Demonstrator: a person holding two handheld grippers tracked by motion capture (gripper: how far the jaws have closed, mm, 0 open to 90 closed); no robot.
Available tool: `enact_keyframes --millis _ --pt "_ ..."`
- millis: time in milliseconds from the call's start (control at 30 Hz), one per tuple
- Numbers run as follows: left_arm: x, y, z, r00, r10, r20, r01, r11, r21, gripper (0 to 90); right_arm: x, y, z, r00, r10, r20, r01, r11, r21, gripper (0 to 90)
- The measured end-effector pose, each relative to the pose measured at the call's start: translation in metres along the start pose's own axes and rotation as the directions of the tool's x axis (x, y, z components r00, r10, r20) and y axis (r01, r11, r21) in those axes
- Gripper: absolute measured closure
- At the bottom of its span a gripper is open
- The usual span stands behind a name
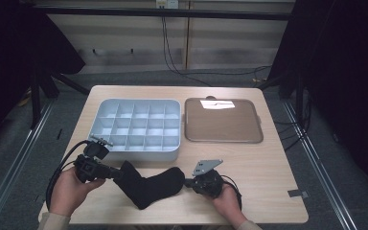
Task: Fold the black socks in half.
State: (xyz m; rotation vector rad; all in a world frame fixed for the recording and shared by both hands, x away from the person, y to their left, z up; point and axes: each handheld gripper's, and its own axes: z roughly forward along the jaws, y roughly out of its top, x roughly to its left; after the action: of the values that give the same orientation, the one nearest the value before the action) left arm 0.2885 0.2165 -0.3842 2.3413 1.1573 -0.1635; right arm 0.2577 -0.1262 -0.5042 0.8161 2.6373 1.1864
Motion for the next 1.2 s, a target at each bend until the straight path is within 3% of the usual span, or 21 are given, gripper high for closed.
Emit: enact_keyframes --millis 533,1200 --pt "-0.011 0.013 0.000 0.9998 0.018 0.006 -0.018 0.9998 0.006 81.0 0.011 0.003 0.005 0.9986 -0.029 -0.043 0.029 1.000 0.000 89.1" --pt "-0.022 0.025 0.011 0.9989 0.037 0.027 -0.038 0.9990 0.025 81.0 0.016 0.004 0.008 0.9977 -0.031 -0.061 0.030 1.000 -0.010 89.8"
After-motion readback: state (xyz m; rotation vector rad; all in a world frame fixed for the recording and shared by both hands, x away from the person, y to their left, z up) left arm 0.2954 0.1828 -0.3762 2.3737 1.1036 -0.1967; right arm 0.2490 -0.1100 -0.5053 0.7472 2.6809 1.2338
